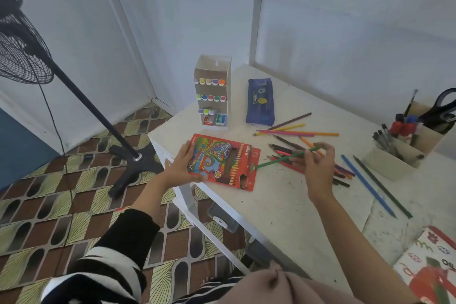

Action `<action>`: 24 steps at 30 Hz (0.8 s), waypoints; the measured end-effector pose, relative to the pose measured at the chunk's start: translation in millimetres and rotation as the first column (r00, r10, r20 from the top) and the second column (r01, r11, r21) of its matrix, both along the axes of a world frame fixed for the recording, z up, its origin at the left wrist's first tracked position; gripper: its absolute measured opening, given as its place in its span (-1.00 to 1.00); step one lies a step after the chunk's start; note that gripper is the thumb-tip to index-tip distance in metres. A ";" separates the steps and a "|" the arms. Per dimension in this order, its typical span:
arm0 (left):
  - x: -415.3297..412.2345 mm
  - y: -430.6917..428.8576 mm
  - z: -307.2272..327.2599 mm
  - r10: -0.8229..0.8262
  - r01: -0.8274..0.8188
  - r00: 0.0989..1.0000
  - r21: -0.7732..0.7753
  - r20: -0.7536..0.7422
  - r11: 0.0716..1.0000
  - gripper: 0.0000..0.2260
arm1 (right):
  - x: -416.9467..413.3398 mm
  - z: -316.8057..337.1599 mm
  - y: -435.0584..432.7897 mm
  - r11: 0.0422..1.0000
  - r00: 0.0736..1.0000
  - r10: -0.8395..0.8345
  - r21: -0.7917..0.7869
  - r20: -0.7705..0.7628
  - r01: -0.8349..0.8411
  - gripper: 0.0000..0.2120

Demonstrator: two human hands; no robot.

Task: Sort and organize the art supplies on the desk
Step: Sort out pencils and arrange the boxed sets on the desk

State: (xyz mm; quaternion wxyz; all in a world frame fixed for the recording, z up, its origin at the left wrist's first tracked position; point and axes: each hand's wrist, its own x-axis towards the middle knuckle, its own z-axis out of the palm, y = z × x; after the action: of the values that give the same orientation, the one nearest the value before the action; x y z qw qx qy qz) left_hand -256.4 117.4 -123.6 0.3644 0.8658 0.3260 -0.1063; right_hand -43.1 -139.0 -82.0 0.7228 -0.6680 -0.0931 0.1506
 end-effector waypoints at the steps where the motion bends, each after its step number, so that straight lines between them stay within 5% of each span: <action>1: 0.0 -0.1 -0.5 0.001 -0.001 1.000 0.002 0.002 1.000 0.07 | -2.3 -4.4 -0.3 0.999 0.998 -0.003 0.043 -0.067 0.006 -0.88; 4: 0.6 1.2 -3.3 -0.001 0.001 1.000 0.003 0.007 1.000 0.07 | -9.8 -17.4 -0.8 0.998 0.987 0.049 0.057 -0.153 -0.041 -0.88; 9: 0.4 3.4 -5.2 0.003 -0.003 1.000 -0.006 0.008 1.000 0.08 | -27.1 -33.2 6.0 0.889 0.935 0.320 -0.391 0.155 -0.239 -0.79; 14: 0.5 4.6 -5.8 0.033 -0.032 0.999 -0.026 0.040 0.999 0.11 | -44.4 -40.2 32.4 0.727 0.799 0.559 -0.593 0.220 -0.346 -0.80; 18: -1.1 8.1 -9.1 0.054 -0.053 0.996 -0.018 0.064 0.998 0.19 | -59.2 -46.8 43.5 0.736 0.788 0.561 -0.587 0.252 -0.337 -0.82; 24: -0.6 3.6 -8.5 0.052 -0.055 0.995 0.029 0.083 0.998 0.04 | -53.6 -40.8 38.0 0.681 0.631 0.678 -0.644 0.377 -0.347 -0.89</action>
State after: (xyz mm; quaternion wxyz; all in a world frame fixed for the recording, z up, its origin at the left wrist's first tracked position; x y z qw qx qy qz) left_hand -257.0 121.0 -132.1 0.3668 0.8659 0.3356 -0.0559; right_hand -96.7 -101.0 -122.8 0.3719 -0.7880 -0.4632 0.1621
